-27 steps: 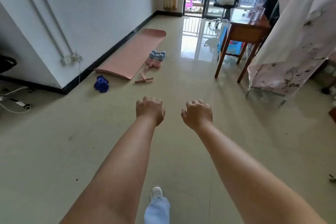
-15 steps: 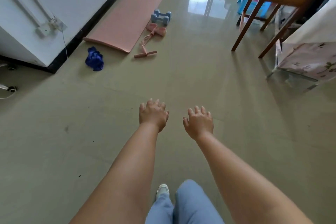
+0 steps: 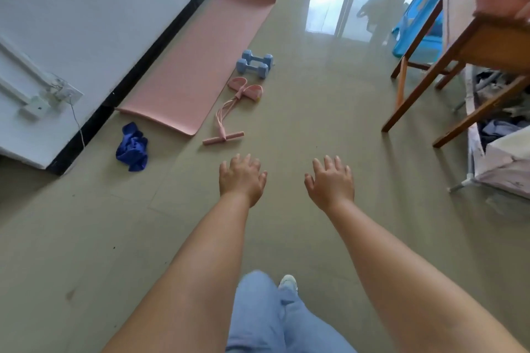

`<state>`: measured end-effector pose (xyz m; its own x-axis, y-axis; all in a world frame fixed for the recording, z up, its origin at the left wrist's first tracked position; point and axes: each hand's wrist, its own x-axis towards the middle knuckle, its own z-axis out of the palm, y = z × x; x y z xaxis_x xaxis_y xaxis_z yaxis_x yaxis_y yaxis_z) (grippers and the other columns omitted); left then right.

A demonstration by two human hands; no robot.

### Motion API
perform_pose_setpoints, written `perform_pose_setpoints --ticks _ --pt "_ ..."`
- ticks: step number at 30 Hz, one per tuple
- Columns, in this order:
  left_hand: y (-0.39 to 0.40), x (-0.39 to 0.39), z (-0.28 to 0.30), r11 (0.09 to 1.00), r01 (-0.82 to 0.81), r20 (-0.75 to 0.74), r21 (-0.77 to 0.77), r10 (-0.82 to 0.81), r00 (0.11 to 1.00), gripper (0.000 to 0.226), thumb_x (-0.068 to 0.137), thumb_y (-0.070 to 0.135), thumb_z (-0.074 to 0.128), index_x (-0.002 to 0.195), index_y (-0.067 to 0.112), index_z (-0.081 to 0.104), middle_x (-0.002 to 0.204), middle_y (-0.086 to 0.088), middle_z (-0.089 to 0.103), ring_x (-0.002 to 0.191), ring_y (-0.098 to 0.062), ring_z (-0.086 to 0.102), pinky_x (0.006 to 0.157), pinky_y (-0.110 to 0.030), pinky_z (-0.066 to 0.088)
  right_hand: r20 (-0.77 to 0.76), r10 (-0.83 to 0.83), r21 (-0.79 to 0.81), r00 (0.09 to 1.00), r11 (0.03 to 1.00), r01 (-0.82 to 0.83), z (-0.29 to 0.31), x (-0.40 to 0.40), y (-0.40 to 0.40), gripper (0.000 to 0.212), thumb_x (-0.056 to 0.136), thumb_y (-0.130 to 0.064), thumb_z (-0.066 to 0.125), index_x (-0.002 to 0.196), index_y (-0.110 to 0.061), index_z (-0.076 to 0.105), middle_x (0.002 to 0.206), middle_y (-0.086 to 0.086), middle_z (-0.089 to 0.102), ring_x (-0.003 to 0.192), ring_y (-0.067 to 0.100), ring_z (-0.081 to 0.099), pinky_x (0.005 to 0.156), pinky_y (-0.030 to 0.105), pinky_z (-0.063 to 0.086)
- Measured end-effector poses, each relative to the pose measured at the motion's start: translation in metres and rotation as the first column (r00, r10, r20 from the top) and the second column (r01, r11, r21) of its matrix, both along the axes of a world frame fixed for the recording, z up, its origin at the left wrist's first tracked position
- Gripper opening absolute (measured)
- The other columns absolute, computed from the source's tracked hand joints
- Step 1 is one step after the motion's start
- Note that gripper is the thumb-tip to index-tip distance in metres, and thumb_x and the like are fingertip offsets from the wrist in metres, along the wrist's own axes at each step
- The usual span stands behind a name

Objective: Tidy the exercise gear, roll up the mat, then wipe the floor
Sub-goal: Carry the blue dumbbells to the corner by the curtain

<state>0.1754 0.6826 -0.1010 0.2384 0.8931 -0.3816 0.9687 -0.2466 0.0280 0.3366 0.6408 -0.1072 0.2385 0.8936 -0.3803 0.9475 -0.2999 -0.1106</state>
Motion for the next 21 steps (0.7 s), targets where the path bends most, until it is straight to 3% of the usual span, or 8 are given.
perform_pose_setpoints --ticks 10,21 --pt "0.311 0.06 -0.013 0.999 -0.054 -0.034 0.003 0.054 0.998 0.045 0.1 0.037 0.028 0.139 0.018 0.038 0.153 -0.002 0.028 0.142 -0.022 0.022 0.115 -0.041 0.02 0.043 0.047 0.022 0.998 0.999 -0.048 -0.005 0.086 0.322 0.052 0.1 -0.035 0.029 0.147 -0.016 0.023 0.157 0.009 0.018 0.147 0.026 0.01 0.118 0.04 0.011" --pt "0.634 0.149 -0.028 0.992 -0.121 -0.021 0.035 0.122 0.992 0.04 0.099 0.036 0.029 0.13 0.018 0.048 0.144 0.0 0.04 0.134 -0.024 0.032 0.105 -0.037 0.029 0.049 0.139 -0.012 0.989 0.99 -0.138 -0.015 0.178 0.651 0.052 0.1 -0.035 0.028 0.147 -0.016 0.022 0.157 0.008 0.017 0.147 0.027 0.009 0.118 0.041 0.01"
